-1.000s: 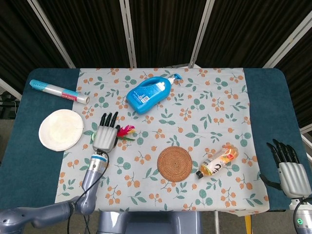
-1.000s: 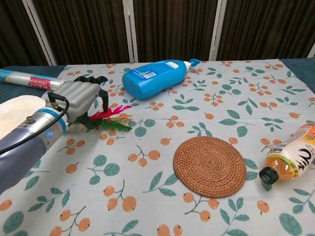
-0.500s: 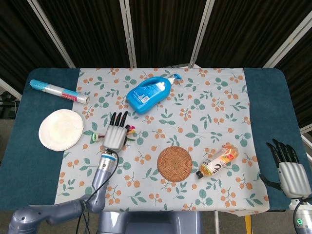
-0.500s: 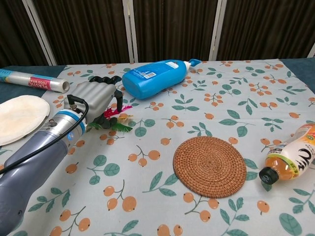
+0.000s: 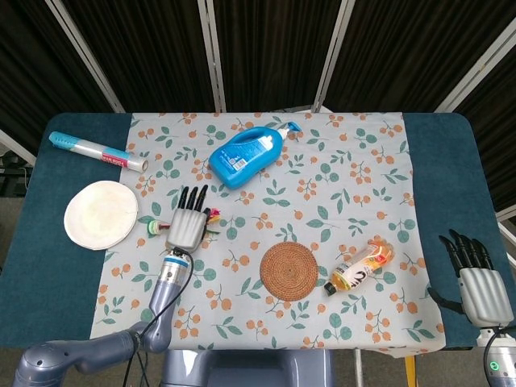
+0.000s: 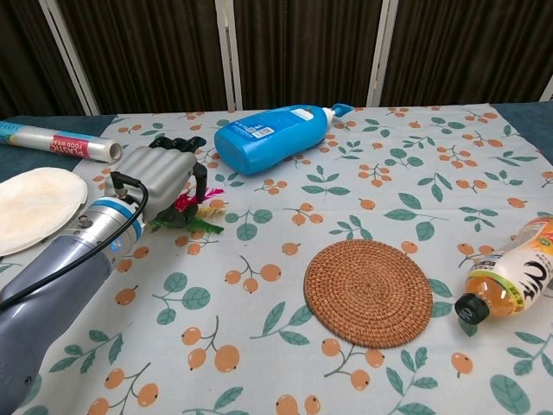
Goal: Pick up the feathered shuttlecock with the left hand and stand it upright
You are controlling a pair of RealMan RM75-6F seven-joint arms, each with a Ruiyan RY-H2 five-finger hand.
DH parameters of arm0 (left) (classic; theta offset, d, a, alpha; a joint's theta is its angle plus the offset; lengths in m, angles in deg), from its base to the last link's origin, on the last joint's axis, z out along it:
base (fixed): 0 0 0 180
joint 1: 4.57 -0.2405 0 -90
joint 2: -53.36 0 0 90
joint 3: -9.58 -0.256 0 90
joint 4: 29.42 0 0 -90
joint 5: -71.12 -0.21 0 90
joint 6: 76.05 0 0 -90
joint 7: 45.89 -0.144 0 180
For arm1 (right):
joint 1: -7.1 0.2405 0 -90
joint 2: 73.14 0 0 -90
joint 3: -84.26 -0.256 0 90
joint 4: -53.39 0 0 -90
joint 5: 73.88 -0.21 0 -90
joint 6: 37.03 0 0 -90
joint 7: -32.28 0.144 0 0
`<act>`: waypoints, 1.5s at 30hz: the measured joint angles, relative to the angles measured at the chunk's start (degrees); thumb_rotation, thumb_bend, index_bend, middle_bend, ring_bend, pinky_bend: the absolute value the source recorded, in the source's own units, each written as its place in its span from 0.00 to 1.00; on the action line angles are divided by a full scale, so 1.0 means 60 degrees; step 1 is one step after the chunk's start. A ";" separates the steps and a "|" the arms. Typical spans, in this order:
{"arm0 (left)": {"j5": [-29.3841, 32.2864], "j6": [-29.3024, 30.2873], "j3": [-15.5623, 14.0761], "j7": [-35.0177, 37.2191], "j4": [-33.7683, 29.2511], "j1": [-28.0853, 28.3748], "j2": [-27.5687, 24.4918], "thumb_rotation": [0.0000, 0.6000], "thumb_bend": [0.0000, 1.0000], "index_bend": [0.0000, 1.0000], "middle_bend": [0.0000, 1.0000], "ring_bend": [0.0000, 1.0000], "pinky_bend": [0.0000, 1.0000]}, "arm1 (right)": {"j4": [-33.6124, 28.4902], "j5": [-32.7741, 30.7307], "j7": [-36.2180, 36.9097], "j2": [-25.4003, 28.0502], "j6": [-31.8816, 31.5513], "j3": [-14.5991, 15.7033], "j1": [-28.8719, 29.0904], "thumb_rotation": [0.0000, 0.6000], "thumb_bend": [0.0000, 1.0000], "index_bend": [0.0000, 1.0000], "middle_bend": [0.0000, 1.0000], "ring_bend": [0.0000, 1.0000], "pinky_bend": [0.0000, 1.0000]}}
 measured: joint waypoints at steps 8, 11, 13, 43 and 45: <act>-0.0021 0.0047 0.0010 0.0080 -0.0055 -0.0040 -0.0029 1.00 0.49 0.54 0.00 0.00 0.00 | -0.0009 -0.0015 -0.0025 -0.0005 -0.0002 0.0000 -0.0006 1.00 0.11 0.09 0.00 0.00 0.00; -0.0030 0.0073 0.0013 0.0092 -0.0118 -0.0056 -0.0054 1.00 0.49 0.55 0.00 0.00 0.00 | -0.0012 -0.0001 -0.0042 -0.0007 -0.0026 0.0000 -0.0012 1.00 0.11 0.09 0.00 0.00 0.00; -0.0049 0.0103 0.0020 0.0104 -0.0188 -0.0066 -0.0096 1.00 0.49 0.55 0.00 0.00 0.00 | -0.0014 0.0009 -0.0059 -0.0011 -0.0037 0.0006 -0.0019 1.00 0.11 0.09 0.00 0.00 0.00; -0.0593 0.0792 0.0393 0.0156 -0.2576 -0.0068 -0.1321 1.00 0.49 0.60 0.00 0.00 0.00 | 0.0034 0.0049 -0.0115 -0.0058 -0.0065 -0.0001 -0.0009 1.00 0.11 0.09 0.00 0.00 0.00; -0.0636 0.0893 0.0451 0.0155 -0.2905 -0.0083 -0.1470 1.00 0.49 0.60 0.00 0.00 0.00 | 0.0038 0.0040 -0.0122 -0.0062 -0.0063 -0.0004 -0.0008 1.00 0.11 0.09 0.00 0.00 0.00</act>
